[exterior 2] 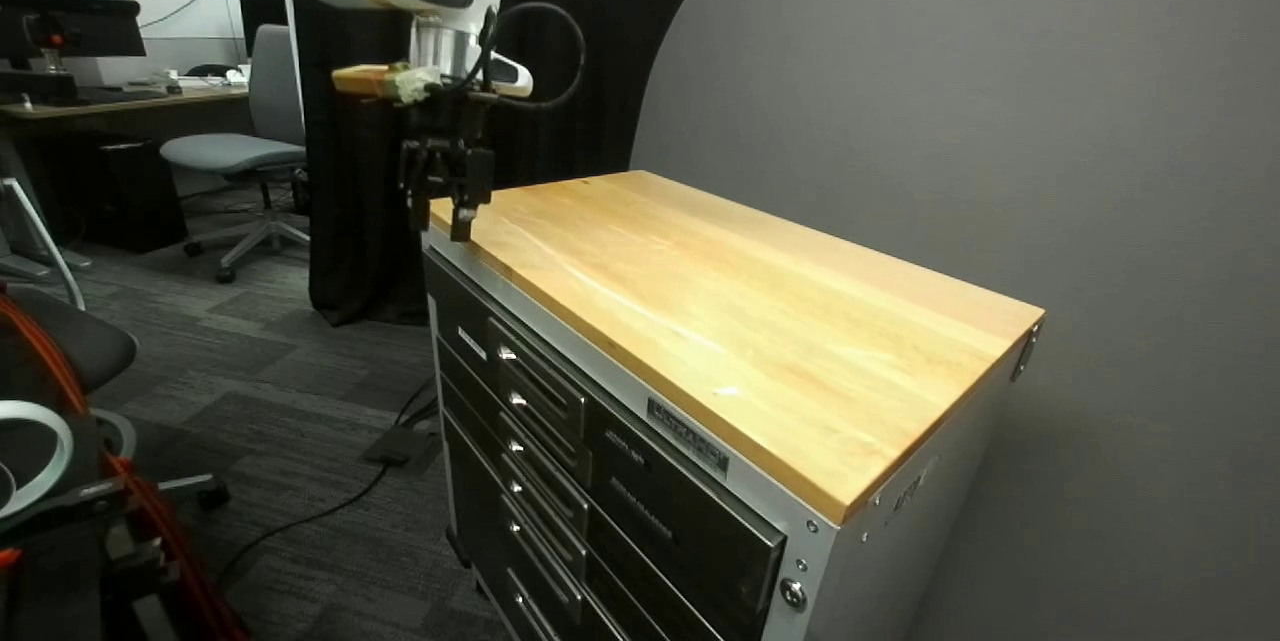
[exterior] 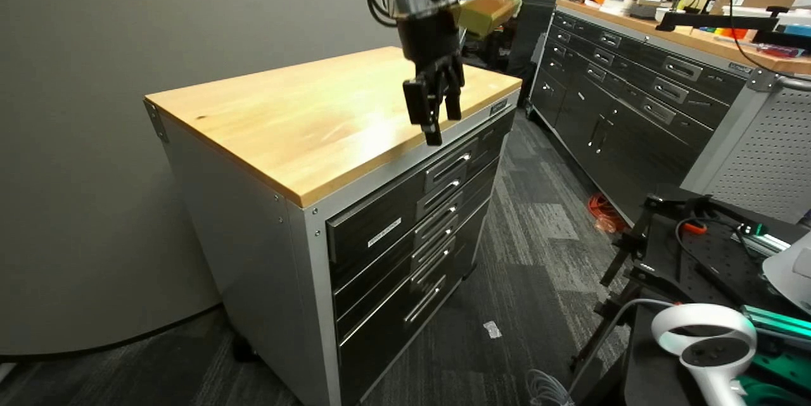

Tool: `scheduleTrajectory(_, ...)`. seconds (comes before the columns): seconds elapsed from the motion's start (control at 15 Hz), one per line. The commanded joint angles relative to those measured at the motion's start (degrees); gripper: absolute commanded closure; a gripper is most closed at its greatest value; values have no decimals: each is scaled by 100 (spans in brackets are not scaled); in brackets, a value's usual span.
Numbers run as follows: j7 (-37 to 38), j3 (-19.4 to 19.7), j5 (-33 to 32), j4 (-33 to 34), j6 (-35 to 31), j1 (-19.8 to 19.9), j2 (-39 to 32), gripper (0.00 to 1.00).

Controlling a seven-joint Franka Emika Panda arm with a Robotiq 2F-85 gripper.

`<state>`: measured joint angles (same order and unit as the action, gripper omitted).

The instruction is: Pick up the screwdriver from the top of the cabinet, put it in the drawer and close the drawer.

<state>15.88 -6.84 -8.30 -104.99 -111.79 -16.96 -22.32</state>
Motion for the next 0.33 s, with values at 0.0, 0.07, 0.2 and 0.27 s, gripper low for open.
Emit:
scheduleTrajectory(0.0,-598,-162,375,387,745,212,544,0)
scheduleTrajectory(0.07,-617,-175,435,521,861,228,636,0)
scheduleTrajectory(0.2,-421,-138,318,421,696,188,562,0)
scheduleTrajectory(0.27,-432,-146,377,513,804,199,644,0)
